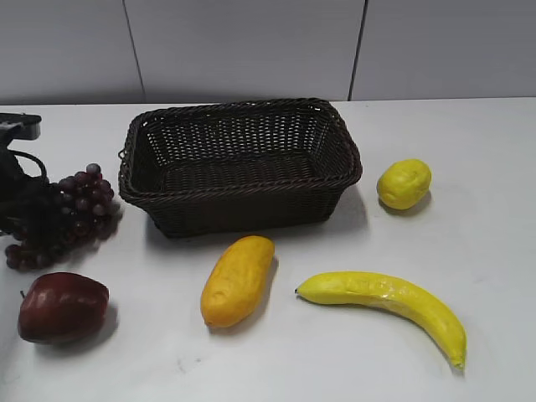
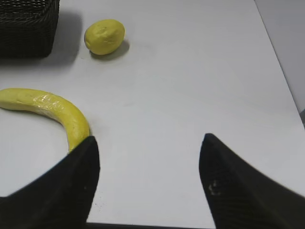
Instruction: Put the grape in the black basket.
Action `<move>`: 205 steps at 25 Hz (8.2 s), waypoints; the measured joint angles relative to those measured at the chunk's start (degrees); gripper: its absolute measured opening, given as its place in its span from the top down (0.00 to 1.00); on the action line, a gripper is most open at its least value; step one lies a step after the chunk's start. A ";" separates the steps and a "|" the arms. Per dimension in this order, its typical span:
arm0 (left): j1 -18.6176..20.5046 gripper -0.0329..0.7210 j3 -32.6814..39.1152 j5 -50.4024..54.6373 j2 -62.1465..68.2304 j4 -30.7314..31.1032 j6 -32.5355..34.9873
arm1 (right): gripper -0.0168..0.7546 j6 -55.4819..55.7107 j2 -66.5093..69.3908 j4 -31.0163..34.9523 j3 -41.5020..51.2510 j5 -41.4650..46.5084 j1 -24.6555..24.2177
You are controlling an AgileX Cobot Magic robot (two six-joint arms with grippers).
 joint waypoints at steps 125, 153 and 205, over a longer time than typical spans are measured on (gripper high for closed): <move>-31.97 0.73 -15.59 -9.80 4.47 -12.14 0.01 | 0.33 0.00 0.00 0.00 0.00 0.00 0.00; -21.17 0.25 -15.77 -7.46 -13.66 -12.78 -2.10 | 0.33 0.00 0.00 0.00 0.00 0.00 0.00; -3.35 0.31 22.83 23.60 -46.99 9.01 -16.99 | 0.33 0.00 0.00 0.00 0.00 0.00 0.00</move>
